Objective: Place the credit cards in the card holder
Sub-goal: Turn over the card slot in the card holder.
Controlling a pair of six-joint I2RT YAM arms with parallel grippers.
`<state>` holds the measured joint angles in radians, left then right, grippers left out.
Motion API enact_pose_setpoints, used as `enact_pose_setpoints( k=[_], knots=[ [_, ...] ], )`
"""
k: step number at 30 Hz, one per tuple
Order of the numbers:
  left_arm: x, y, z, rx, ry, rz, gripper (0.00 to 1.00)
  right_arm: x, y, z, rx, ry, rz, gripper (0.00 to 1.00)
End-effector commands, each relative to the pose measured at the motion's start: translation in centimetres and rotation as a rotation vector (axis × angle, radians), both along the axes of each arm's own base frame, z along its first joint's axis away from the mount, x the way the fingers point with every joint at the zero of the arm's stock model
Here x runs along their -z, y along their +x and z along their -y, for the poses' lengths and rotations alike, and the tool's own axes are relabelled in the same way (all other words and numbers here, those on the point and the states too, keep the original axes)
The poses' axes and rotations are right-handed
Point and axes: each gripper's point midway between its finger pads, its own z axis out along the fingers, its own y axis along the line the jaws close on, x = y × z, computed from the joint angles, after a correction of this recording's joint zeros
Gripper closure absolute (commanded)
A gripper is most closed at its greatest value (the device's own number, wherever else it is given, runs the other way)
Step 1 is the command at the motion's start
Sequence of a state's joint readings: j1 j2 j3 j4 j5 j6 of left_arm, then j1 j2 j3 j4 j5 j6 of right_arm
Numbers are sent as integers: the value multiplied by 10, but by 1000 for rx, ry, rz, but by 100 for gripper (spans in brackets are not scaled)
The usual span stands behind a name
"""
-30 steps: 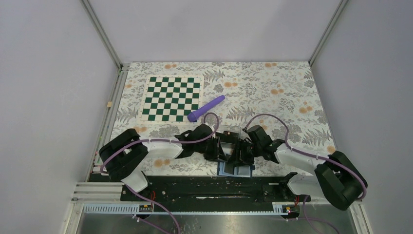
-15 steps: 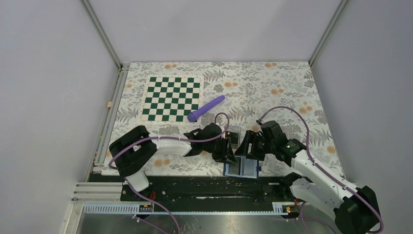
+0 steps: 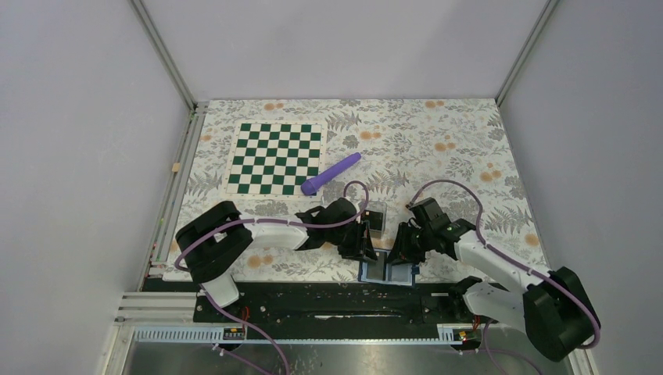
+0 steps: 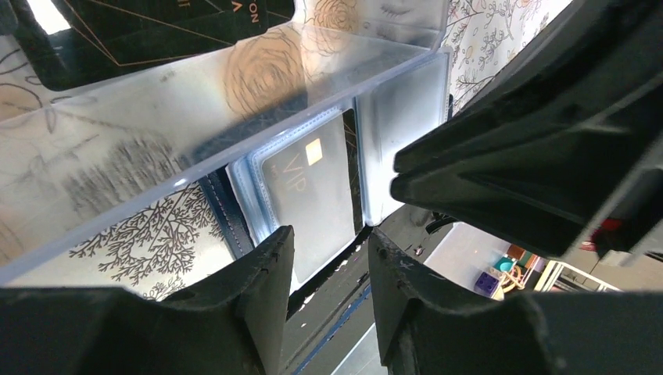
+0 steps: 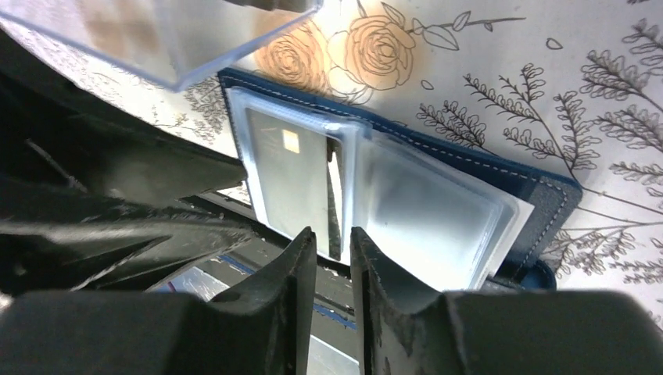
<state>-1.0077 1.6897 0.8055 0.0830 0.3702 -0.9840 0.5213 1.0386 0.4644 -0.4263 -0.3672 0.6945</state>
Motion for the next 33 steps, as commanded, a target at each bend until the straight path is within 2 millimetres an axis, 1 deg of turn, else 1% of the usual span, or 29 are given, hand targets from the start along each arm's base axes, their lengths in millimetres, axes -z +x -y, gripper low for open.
enact_pose_setpoints(
  k=[1,6,8,11,14,18,21,23,25,26,28,31,33],
  knots=[
    [7,4,0,0,42,14,59,11,1,-8,-17,37,-26,74],
    [12,10,-14,-7,140,69,59,27,-3,-8,-20,23,-71,81],
    [12,9,-14,5,154,75,58,31,-3,-8,-21,19,-80,83],
    [13,4,-7,26,137,68,58,34,-4,-8,-24,16,-98,84],
    [9,0,5,43,89,64,59,37,-4,-10,-27,19,-110,85],
    [-5,-1,15,57,31,73,65,37,-3,-13,-31,36,-115,86],
    [-19,1,20,56,-10,92,69,33,0,-18,-37,60,-102,86],
    [-22,1,21,56,-7,89,70,28,3,-22,-44,79,-92,86],
    [-22,1,21,61,6,89,75,22,6,-25,-52,95,-78,84],
    [-20,1,20,62,24,88,81,18,7,-27,-57,110,-66,83],
    [-17,0,19,72,57,82,100,9,10,-29,-63,125,-47,81],
    [-9,-1,9,78,126,74,100,-2,12,-28,-67,120,-17,77],
    [-6,0,-3,72,183,88,100,-11,14,-24,-66,103,14,75]
  ],
)
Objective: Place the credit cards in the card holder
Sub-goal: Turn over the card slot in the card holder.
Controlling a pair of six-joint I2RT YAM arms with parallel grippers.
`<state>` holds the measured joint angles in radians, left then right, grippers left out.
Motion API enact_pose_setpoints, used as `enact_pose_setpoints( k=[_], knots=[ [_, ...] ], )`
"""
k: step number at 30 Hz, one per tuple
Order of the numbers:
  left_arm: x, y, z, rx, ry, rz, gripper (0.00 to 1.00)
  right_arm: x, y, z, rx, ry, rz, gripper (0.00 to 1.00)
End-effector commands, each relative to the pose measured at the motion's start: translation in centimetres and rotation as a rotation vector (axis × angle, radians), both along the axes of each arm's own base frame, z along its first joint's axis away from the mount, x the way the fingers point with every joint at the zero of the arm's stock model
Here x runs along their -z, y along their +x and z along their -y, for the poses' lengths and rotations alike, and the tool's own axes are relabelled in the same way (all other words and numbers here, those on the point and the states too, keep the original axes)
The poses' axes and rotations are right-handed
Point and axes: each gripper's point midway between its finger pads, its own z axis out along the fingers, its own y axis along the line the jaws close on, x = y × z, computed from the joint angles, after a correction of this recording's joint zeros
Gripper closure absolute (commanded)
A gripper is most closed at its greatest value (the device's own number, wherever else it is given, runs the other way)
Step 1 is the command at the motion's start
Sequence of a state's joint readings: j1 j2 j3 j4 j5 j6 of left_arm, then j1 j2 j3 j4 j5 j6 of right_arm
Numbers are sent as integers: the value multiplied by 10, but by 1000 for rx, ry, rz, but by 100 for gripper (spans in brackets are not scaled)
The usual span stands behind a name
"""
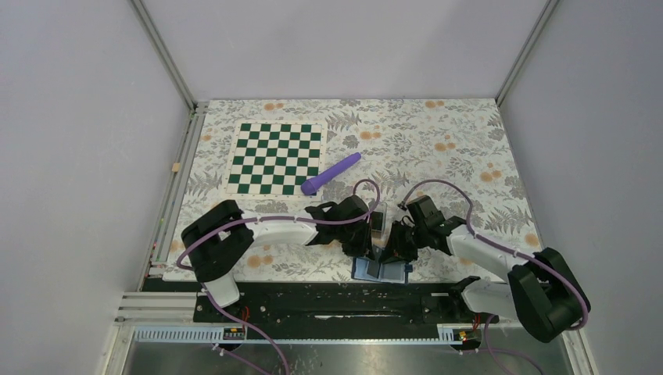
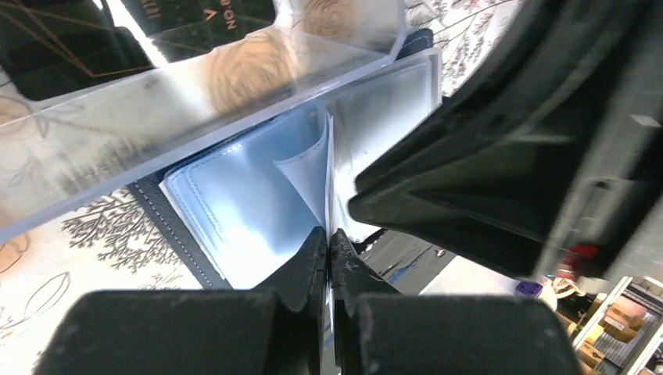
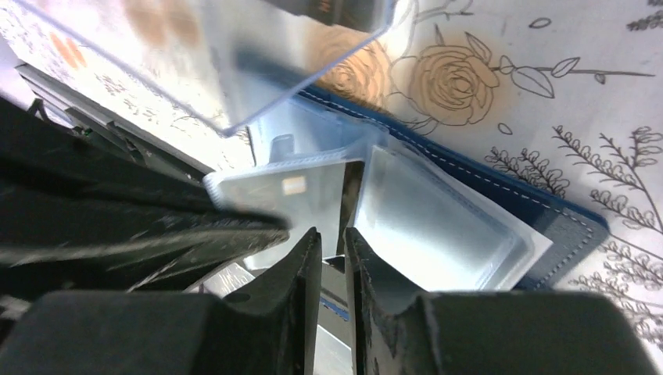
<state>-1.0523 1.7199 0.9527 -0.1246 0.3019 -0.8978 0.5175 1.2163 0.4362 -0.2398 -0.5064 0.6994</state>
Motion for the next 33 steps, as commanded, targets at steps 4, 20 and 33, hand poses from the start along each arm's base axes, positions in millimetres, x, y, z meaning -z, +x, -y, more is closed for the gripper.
enact_pose_setpoints(
  k=[4,20,33],
  knots=[
    [-3,3,-39,3,188,79,100,-42,20,6,13,-26,155,73],
    [-14,10,-64,8,344,131,75,-37,16,14,-6,-76,146,71],
    [-13,-17,5,102,-2,-10,64,-51,21,12,16,-48,171,71]
  ],
)
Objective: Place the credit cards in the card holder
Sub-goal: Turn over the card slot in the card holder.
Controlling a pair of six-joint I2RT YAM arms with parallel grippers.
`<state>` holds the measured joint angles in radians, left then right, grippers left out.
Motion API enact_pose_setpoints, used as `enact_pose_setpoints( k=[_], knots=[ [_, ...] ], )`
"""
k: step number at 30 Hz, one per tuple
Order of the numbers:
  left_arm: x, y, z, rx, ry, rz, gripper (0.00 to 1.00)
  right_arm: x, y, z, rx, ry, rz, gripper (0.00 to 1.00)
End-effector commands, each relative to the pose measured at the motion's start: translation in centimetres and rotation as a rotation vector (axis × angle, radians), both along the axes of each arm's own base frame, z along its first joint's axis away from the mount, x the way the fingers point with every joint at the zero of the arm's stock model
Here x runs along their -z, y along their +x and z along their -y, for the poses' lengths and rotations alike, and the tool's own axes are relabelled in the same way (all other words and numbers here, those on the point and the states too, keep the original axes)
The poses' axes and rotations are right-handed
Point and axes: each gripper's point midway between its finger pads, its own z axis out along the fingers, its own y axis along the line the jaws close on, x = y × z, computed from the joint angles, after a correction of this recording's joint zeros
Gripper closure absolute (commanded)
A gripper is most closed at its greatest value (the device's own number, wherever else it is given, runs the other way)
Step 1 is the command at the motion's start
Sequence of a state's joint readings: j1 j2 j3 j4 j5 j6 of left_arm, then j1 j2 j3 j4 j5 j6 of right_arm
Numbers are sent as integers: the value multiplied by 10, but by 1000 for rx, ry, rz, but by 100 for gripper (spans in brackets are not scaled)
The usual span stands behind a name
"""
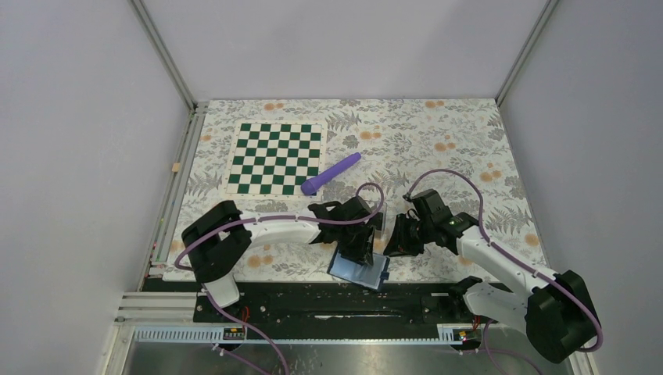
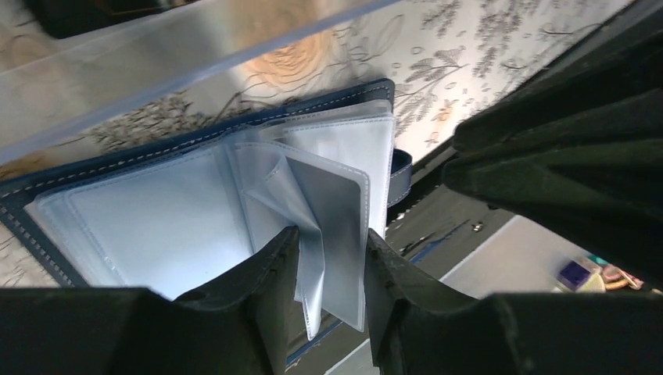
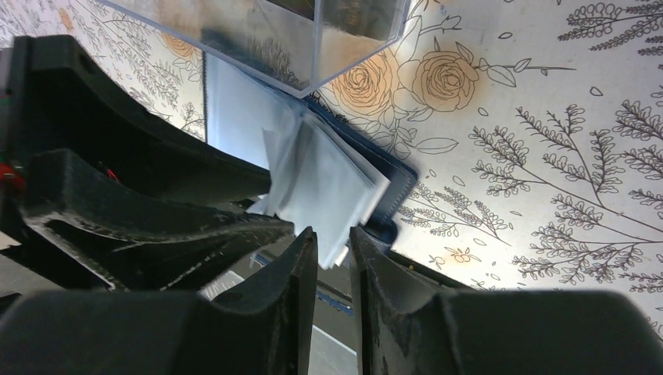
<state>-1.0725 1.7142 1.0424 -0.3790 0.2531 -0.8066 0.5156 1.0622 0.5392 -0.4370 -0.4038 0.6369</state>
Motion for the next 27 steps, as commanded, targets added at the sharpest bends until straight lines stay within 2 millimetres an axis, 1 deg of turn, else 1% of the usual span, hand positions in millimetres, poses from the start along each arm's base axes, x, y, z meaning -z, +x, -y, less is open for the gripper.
enact_pose_setpoints(
  k=[1,3,5,8,12,14,16,18,21,22,23,25,26,27],
  knots=[
    [-18,-6,31,37,-185,-22,64,-18,9,1,14,12,42,71],
    [-28,-4,35,42,-231,1,61,-24,12,2,16,11,60,67],
    [-39,0,38,39,-263,36,56,-30,15,3,20,8,73,62],
    [-47,2,41,45,-286,52,49,-36,17,5,25,9,79,56],
    [-52,-2,44,60,-321,41,48,-41,20,7,41,13,85,54],
    [-58,-2,45,65,-353,52,48,-44,22,9,49,11,94,54],
    [-70,1,44,60,-396,85,49,-48,25,11,49,0,104,51],
    [-89,9,41,42,-464,131,48,-53,31,13,48,-14,120,46],
    [-119,31,28,-22,-566,199,48,-58,43,13,42,-36,133,40],
    [-131,41,21,-52,-596,221,49,-59,48,13,46,-41,132,39],
    [-137,51,13,-82,-610,238,49,-60,54,14,50,-45,130,38],
    [-142,74,-4,-146,-601,260,50,-62,66,13,46,-50,125,38],
    [-137,90,-17,-191,-564,264,50,-63,73,12,42,-54,125,38],
    [-134,100,-26,-221,-533,265,50,-69,81,10,36,-55,145,39]
  ],
)
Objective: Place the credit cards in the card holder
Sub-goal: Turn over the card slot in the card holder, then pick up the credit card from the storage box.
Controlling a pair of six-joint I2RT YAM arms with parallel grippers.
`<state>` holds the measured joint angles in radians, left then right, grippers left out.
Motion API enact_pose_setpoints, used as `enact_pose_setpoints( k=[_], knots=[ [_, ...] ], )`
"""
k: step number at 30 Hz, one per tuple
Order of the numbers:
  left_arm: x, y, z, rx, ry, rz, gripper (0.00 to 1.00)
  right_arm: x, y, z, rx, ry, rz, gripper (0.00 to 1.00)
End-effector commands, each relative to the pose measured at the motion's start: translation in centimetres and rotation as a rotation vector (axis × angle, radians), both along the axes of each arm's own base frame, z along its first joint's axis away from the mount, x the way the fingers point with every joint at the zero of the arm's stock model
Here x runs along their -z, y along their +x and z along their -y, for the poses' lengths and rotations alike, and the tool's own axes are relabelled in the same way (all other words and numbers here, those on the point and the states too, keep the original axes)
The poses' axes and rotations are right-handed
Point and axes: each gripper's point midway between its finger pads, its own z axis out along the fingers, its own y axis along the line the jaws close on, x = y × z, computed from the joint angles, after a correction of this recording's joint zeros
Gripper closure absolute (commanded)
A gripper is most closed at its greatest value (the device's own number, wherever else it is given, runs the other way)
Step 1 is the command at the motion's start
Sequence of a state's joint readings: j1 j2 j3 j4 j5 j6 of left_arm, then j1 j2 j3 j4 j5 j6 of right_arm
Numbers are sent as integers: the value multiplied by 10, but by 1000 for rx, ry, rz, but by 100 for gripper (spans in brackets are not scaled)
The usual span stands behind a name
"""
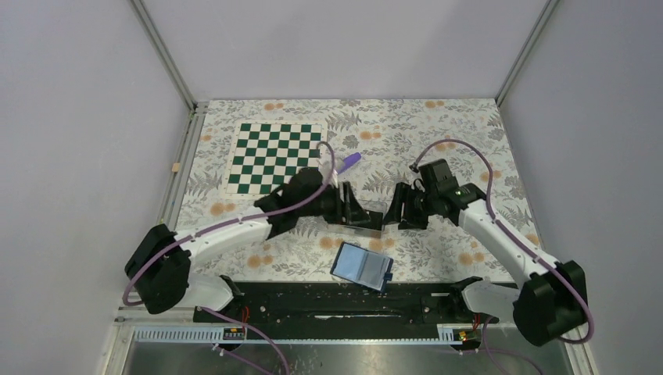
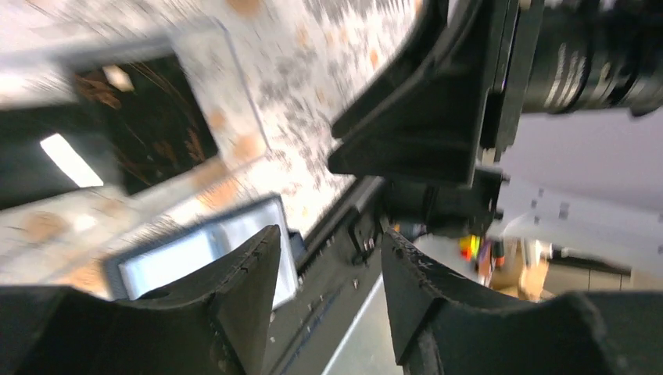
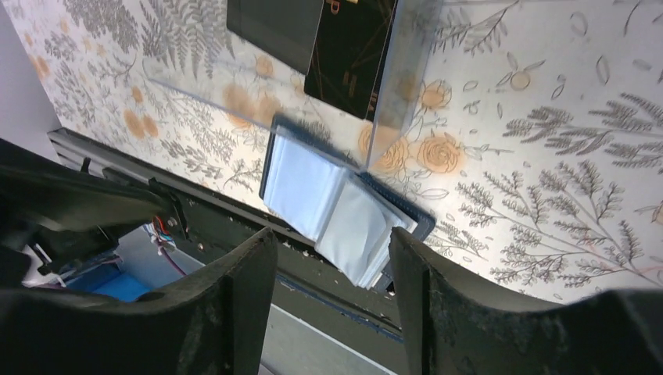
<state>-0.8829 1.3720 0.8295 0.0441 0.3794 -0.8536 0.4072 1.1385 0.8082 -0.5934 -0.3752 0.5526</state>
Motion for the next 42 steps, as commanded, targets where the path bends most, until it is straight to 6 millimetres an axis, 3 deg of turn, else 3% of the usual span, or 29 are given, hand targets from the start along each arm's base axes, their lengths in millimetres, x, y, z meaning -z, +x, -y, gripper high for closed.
enact_pose_setpoints(
  k=[1,7,10,16,23,35,42],
  knots=[
    [-15,51,-30,-128,1,36,50,-16,34,0,-22,-36,64,39],
    [27,87,-63,-157,301,-24,51,-33,62,-19,-67,0,77,42],
    [49,97,-65,-142,402,-57,51,-29,68,-24,-90,-8,34,45],
    [81,113,-76,-152,573,-77,51,-10,63,-25,-81,-11,-19,46],
    [112,117,-94,-154,723,-81,50,12,50,-22,-70,-16,-69,44],
    [146,106,-80,-125,762,-127,48,36,47,-27,-80,-1,-120,43],
    [134,95,-48,-96,600,-129,50,43,47,-33,-81,30,-140,42]
  ],
)
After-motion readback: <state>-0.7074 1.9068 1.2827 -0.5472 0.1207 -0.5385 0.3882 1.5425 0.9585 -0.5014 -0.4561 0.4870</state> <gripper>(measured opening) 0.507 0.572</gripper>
